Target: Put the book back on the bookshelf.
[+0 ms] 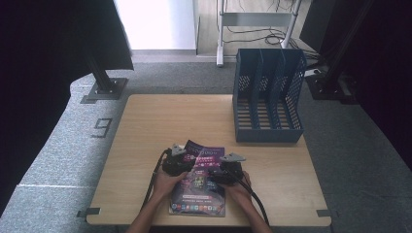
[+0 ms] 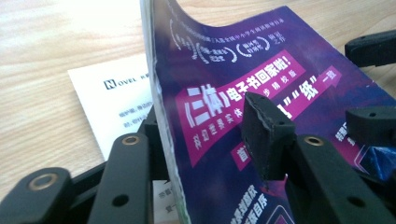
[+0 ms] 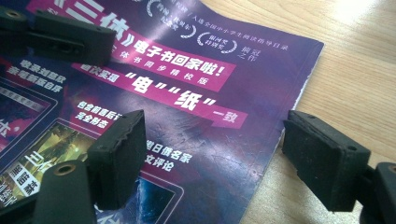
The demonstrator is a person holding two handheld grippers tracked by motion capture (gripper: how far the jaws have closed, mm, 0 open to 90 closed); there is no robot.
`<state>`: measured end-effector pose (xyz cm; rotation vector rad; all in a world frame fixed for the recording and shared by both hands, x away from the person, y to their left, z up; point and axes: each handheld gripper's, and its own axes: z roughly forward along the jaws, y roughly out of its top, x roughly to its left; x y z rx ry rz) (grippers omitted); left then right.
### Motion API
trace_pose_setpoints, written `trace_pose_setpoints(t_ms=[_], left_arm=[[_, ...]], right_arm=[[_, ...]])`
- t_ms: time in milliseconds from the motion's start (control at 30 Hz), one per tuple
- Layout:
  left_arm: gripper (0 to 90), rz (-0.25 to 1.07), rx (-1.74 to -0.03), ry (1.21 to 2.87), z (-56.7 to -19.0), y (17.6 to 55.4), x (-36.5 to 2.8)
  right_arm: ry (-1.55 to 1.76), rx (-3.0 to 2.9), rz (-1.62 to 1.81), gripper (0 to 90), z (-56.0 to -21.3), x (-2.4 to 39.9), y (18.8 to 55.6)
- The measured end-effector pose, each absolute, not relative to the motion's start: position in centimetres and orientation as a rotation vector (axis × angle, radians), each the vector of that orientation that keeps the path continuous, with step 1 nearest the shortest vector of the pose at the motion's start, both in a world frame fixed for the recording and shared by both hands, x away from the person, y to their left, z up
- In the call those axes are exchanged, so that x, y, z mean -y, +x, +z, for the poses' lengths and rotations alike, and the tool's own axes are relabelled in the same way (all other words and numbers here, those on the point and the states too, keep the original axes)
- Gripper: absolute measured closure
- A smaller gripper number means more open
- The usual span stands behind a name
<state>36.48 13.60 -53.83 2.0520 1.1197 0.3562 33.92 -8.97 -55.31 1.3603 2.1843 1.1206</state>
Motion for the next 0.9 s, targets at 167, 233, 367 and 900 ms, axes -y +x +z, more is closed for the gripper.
trace_pose_setpoints(t_ms=[167, 233, 367, 900], left_arm=[[69.4, 0.369, -1.066, 2.034, -53.4, 36.2, -13.7], [72.5, 0.379, -1.053, 2.033, -53.3, 36.1, -13.6], [79.0, 0.395, -1.031, 2.013, -53.1, 35.8, -13.5], [86.6, 0.348, -0.952, 1.924, -51.9, 35.2, -13.8]], right_arm=[[1.361, -2.183, 1.122, 21.6, -55.3, 9.0, 33.9], [1.361, -2.183, 1.122, 21.7, -55.3, 9.0, 33.9], [1.361, -2.183, 1.123, 21.9, -55.3, 9.0, 33.9], [1.382, -2.191, 1.157, 22.7, -55.2, 9.9, 34.1]])
